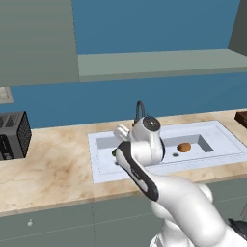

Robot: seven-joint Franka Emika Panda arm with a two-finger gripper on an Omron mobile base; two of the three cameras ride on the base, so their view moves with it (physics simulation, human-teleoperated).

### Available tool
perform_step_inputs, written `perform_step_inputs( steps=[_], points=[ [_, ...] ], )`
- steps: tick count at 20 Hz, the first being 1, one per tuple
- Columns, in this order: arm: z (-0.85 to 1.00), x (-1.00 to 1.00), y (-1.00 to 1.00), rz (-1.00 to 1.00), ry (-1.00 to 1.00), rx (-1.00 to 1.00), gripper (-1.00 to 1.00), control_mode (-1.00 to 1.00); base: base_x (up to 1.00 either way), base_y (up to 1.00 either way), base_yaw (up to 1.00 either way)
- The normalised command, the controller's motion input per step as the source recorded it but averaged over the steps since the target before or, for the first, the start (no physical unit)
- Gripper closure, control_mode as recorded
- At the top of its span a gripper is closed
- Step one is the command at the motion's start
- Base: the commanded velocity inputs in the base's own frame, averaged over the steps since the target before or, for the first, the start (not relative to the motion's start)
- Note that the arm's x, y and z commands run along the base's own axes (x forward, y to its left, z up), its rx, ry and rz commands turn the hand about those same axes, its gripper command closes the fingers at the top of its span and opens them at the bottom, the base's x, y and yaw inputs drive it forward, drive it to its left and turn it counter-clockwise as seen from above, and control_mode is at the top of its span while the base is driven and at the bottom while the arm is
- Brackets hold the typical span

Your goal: Pick up all produce items and place them in the sink. Turn on the sink faucet to wash them. Then turn the sink off and put them in the tray.

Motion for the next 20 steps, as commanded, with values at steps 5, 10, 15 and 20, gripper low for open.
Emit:
perform_step_inputs(
  steps=[5, 10, 15, 20],
  points=[
    [0.01, -0.16, -0.82, -0.16, 0.03, 0.03, 1.0, -1.0, 0.0, 0.0, 0.0],
    [0.0, -0.09, -0.82, -0.18, 0.03, 0.03, 1.0, -1.0, 0.0, 0.0, 0.0],
    [0.0, 0.0, -0.77, -0.17, 0.03, 0.02, 1.0, -1.0, 0.0, 0.0, 0.0],
    [0.0, 0.02, -0.73, -0.09, 0.0, 0.05, 1.0, -1.0, 0.0, 0.0, 0.0]
  ],
)
